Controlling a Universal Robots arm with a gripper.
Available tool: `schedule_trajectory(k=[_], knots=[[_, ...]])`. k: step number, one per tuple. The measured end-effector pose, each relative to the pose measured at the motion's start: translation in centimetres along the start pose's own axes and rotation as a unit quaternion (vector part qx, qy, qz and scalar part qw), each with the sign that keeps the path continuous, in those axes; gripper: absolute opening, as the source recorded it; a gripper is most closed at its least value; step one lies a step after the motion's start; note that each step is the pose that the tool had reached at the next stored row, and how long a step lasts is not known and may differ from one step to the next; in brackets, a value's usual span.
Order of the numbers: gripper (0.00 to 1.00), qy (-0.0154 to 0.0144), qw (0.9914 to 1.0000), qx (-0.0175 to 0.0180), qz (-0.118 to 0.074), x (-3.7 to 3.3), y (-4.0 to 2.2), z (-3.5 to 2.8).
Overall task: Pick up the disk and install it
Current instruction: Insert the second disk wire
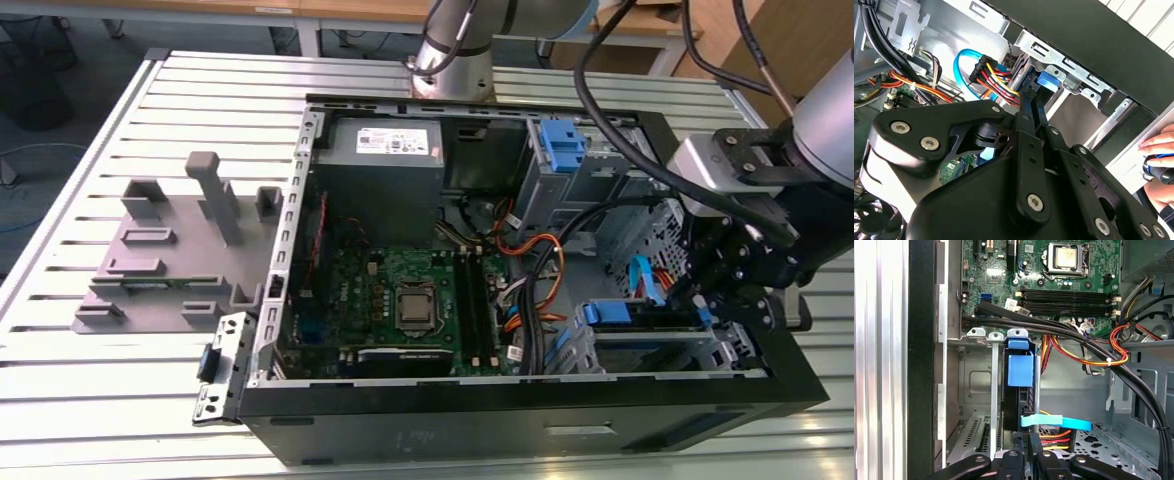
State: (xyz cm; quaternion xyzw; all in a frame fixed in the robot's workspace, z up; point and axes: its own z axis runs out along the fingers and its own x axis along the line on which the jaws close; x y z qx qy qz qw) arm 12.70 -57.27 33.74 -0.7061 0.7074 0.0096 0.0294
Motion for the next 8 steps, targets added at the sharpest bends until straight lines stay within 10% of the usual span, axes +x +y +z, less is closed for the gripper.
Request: schedule_trajectory(k=[8], knots=[[0.16, 0.0001, 1.0, 0.0, 0.0, 0.02, 0.07, 0.34]])
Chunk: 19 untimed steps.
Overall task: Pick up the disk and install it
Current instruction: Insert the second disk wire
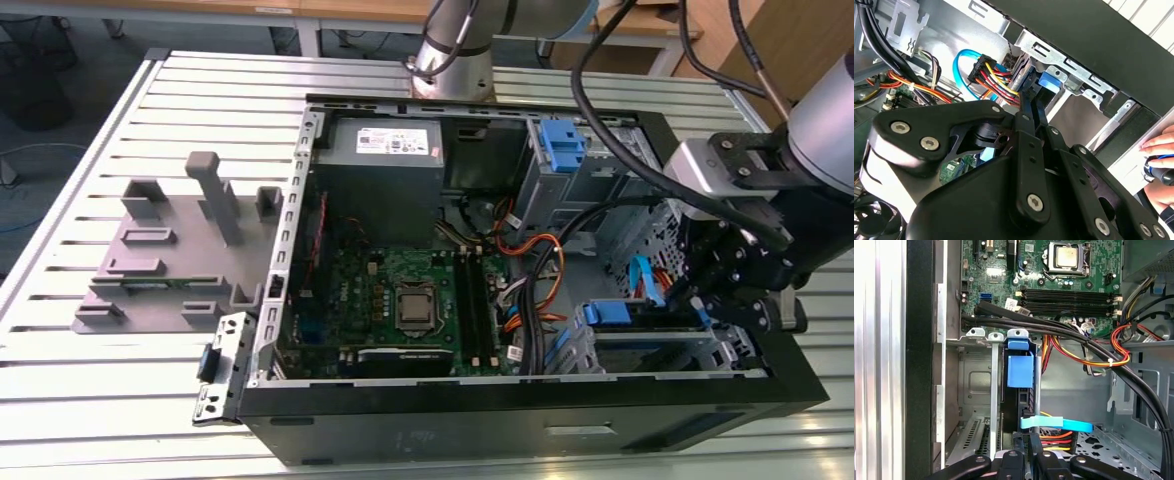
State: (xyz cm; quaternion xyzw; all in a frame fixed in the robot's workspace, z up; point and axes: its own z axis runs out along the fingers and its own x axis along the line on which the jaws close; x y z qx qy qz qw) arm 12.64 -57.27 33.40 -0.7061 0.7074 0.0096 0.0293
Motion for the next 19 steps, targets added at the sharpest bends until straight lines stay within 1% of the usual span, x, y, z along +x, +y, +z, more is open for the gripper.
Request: schedule_trajectory(k=[3, 15, 17, 18, 19], knots=[[0.16, -0.0001, 1.0, 0.0, 0.0, 0.01, 0.01, 0.19], [0.16, -0.0001, 1.0, 0.0, 0.0, 0.02, 0.01, 0.31], [0.17, -0.0002, 1.0, 0.0, 0.0, 0.02, 0.01, 0.32], [0.24, -0.0002, 1.0, 0.0, 0.0, 0.02, 0.01, 0.32], [0.24, -0.0002, 1.0, 0.0, 0.0, 0.02, 0.01, 0.32]])
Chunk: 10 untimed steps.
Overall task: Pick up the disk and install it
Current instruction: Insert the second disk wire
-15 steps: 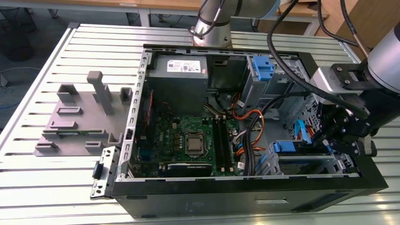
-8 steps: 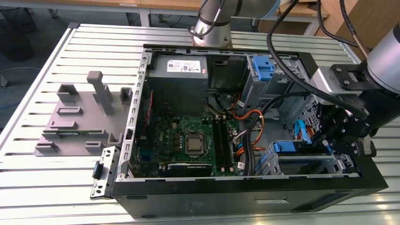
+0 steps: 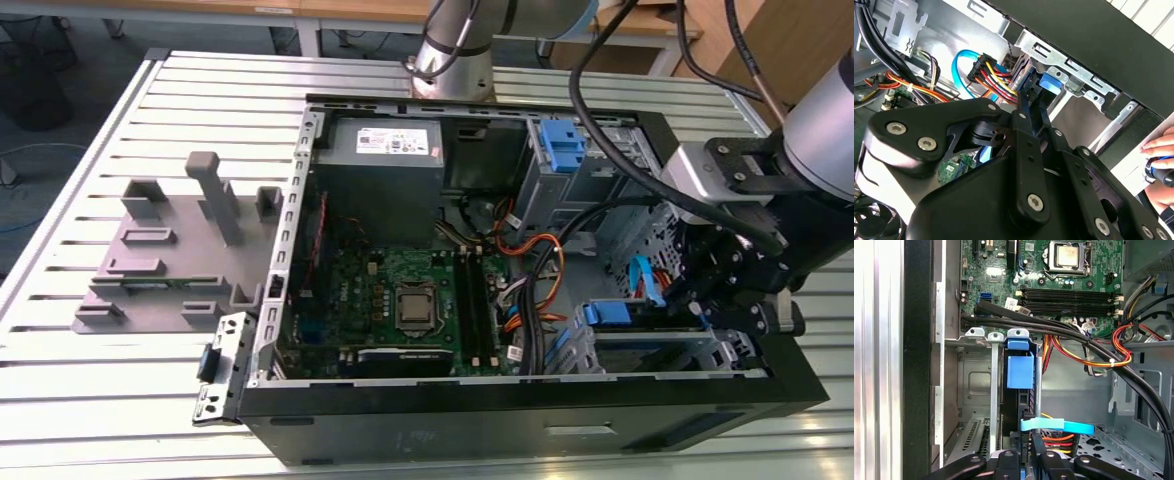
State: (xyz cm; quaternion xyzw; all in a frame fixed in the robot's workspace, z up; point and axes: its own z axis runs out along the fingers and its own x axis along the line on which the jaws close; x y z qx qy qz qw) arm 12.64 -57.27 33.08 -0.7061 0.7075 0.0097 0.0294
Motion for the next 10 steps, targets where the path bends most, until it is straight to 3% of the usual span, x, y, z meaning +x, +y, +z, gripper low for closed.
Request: schedule_trajectory(k=[10], knots=[[0.24, -0.0002, 1.0, 0.0, 0.0, -0.03, -0.01, -0.35]])
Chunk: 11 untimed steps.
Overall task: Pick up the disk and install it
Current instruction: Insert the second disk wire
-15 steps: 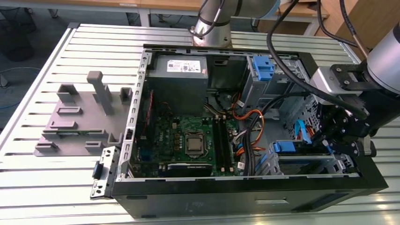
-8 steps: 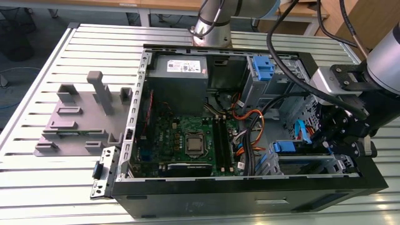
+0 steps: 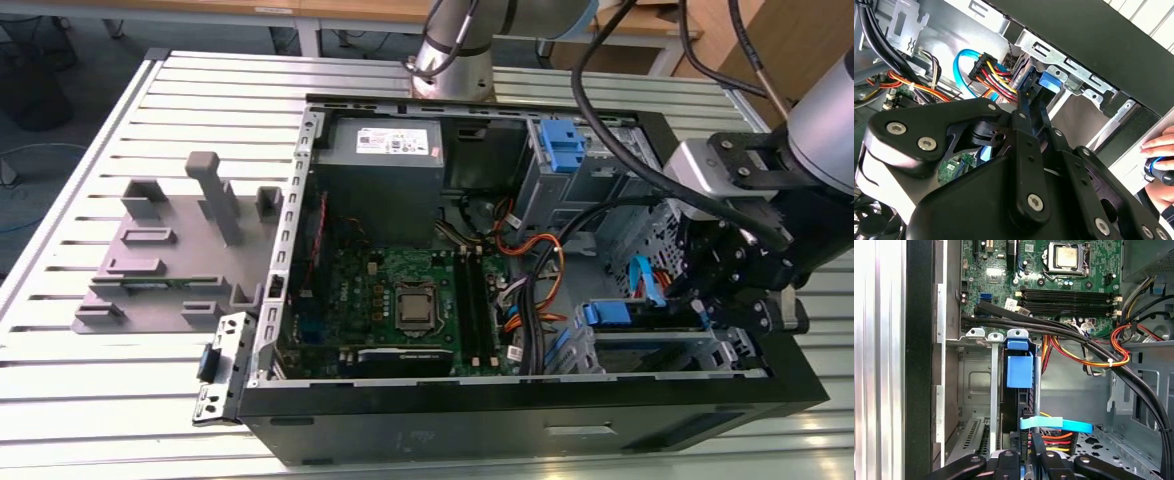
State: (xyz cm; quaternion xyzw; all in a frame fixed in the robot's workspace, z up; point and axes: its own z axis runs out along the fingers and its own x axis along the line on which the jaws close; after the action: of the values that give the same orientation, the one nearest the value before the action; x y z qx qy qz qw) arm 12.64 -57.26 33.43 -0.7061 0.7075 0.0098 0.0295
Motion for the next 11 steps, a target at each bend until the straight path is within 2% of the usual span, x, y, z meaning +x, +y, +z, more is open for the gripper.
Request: schedule_trajectory(k=[2, 11], knots=[[0.24, 0.0002, 1.0, 0.0, 0.0, -0.02, -0.01, -0.35], [0.24, 0.0002, 1.0, 0.0, 0.0, -0.02, -0.01, -0.39]])
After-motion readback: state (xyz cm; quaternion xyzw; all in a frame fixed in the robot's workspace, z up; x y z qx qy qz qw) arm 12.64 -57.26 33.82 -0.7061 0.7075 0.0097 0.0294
